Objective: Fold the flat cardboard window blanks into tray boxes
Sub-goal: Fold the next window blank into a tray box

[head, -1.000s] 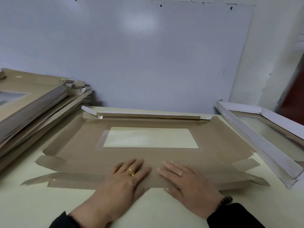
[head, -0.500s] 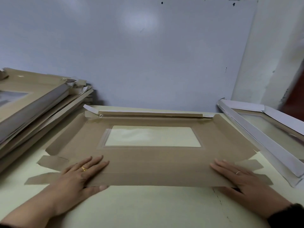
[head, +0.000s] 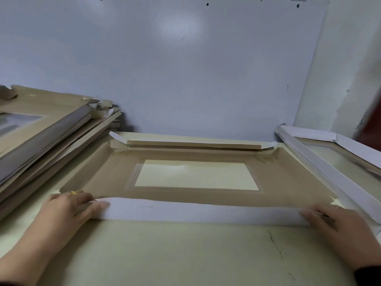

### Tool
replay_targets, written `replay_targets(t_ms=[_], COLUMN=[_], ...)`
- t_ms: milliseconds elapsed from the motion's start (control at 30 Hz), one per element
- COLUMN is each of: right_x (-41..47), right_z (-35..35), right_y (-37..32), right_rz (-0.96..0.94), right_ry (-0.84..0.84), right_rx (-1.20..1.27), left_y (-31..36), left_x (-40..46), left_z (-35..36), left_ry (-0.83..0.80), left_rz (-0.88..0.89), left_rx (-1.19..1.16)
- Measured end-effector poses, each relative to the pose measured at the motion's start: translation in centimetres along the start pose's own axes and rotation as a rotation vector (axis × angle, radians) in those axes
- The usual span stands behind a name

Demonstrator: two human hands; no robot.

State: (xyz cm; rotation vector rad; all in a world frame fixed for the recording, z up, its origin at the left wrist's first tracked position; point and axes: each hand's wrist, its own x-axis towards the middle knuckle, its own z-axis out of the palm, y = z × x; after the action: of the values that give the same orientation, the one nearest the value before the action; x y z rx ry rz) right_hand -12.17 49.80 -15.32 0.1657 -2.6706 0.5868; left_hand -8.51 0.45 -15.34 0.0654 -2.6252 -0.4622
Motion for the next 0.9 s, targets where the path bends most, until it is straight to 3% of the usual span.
replay_targets(t_ms=[233,400,500,567,667,733,900], right_x=[0.6,0.6,0.3,-0.1,-0.5,-0.1,0.6], right_z=[-0.1,0.5,2.4,4.0,5.6,7.0,6.6], right_y=[-1.8,-3.7,-7.5,-10.2,-12.8,-12.1,-8.9], right_rz=[0.101,-0.147,-0.455,-0.572,-0.528,-0.541,-0.497], right_ry=[-0.077,-0.001,-0.028,-0.181,-0.408,-0.458,-0.508], right_rx=[-0.426,-0.537,-0.401,-0.252,-0.209,-0.164,-0.140], left_y=[1.2,5.3,9.8,12.9,15.8,15.9,13.2], left_x=[0.4,-0.2,-0.8,-1.2,-1.6,-1.7,-1.6], left_z=[0.8,1.0,2.5,4.2,6.5,7.1,6.1], left_ry=[-0.103,-0.096,-0.207,-0.284,-0.439,-0.520,-0.527], left_rz=[-0.123,0.039,0.185,0.357,0.415,0.378,0.373], left_rx=[0.320,0.312,0.143,0.145,0.091,0.076,0.088])
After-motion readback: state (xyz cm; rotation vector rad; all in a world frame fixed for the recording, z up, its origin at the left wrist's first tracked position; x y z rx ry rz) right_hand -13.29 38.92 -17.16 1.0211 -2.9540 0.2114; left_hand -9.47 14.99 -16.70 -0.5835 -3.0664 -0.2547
